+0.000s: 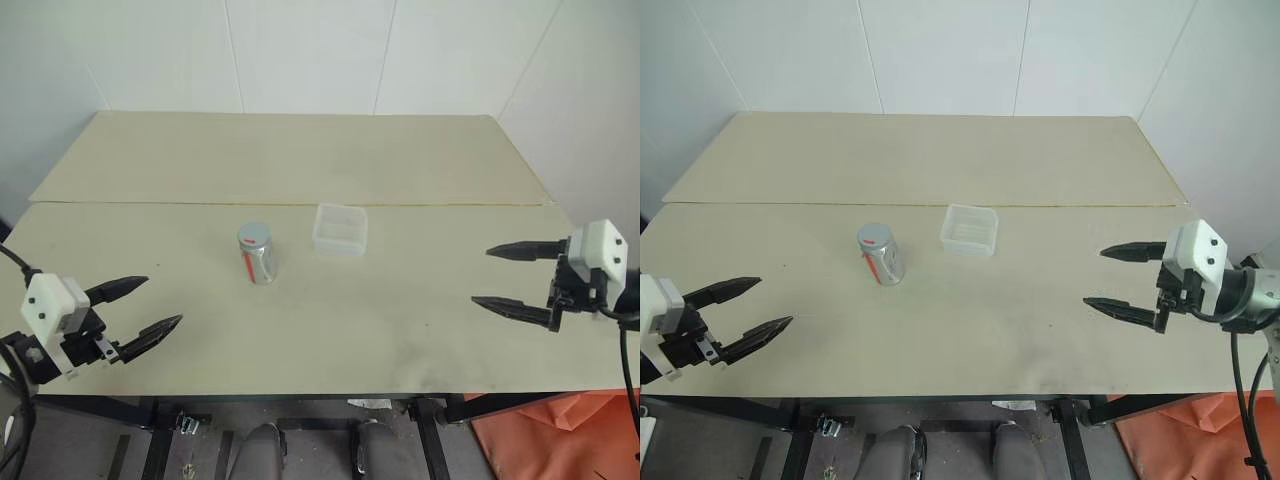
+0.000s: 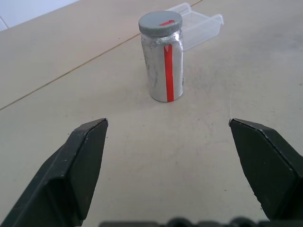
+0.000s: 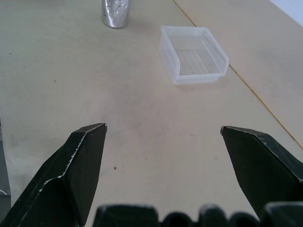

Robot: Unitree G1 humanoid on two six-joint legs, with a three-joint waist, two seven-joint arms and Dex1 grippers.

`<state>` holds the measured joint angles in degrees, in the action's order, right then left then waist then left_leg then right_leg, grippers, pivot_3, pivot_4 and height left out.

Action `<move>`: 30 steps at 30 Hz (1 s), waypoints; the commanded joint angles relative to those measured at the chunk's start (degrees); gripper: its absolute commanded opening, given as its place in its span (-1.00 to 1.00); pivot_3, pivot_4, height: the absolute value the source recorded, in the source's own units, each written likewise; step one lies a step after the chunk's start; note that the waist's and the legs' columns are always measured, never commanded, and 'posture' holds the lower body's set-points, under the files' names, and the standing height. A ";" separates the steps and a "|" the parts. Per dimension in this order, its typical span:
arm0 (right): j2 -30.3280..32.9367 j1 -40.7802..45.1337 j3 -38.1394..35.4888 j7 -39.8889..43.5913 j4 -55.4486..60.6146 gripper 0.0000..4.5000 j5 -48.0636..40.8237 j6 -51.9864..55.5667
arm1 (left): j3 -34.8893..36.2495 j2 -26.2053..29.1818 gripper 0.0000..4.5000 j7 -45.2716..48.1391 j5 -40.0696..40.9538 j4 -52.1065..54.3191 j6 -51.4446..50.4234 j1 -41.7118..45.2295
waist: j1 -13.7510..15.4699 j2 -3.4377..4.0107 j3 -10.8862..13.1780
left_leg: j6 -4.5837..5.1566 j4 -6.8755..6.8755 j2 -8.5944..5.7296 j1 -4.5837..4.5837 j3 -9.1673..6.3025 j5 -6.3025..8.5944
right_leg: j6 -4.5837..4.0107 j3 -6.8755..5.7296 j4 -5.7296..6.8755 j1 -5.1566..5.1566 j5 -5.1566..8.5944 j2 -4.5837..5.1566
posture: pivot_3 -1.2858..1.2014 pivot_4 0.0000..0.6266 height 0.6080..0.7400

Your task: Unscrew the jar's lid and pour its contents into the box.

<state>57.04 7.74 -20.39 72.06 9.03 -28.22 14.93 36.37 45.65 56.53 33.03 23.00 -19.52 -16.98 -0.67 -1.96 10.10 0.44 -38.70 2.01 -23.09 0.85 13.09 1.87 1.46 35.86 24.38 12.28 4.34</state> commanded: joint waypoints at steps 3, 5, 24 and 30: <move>-0.39 0.96 0.02 -0.36 0.52 1.00 -0.31 -1.59 | 0.41 -0.23 0.98 -0.95 0.13 1.88 0.87 0.19 | 0.00 0.00 0.00 | 0.00 0.00 0.00 0.00 0.00 0.00 | 0.00 0.00 0.00 0.00 0.00 0.00 | 0.03 -0.52 1.00; -0.76 1.09 0.29 -0.71 0.77 1.00 -0.47 -1.50 | 0.09 -0.51 0.98 -1.55 -0.24 1.78 1.36 0.74 | 0.00 0.00 0.00 | 0.00 0.00 0.00 0.00 0.00 0.00 | 0.00 0.00 0.00 0.00 0.00 0.00 | 0.03 -0.52 1.00; -2.65 2.27 2.59 -2.45 3.56 1.00 -0.93 -0.40 | -18.33 -22.30 0.98 -15.06 -14.57 -11.30 22.99 12.67 | 0.47 -0.03 -0.01 | 0.01 -0.11 -0.08 0.14 0.07 -0.01 | 0.13 0.26 0.03 -0.17 -0.15 -0.09 | 0.03 -0.52 1.00; -2.07 -1.88 0.34 -3.93 6.69 1.00 -0.84 0.81 | -23.15 -25.73 0.98 -18.47 -20.11 -23.64 32.61 19.28 | 1.17 -0.04 -0.02 | 0.01 -0.10 -0.12 0.11 0.15 -0.01 | 0.44 0.39 -0.01 -0.14 -0.34 -0.10 | 0.03 -0.52 1.00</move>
<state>53.81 5.84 -17.03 69.14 13.74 -28.30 15.30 13.69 20.05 38.81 13.32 0.27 10.23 1.35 0.50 -2.00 10.07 0.45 -38.81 1.90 -22.99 1.02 13.09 2.34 1.87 35.83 24.24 11.92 4.25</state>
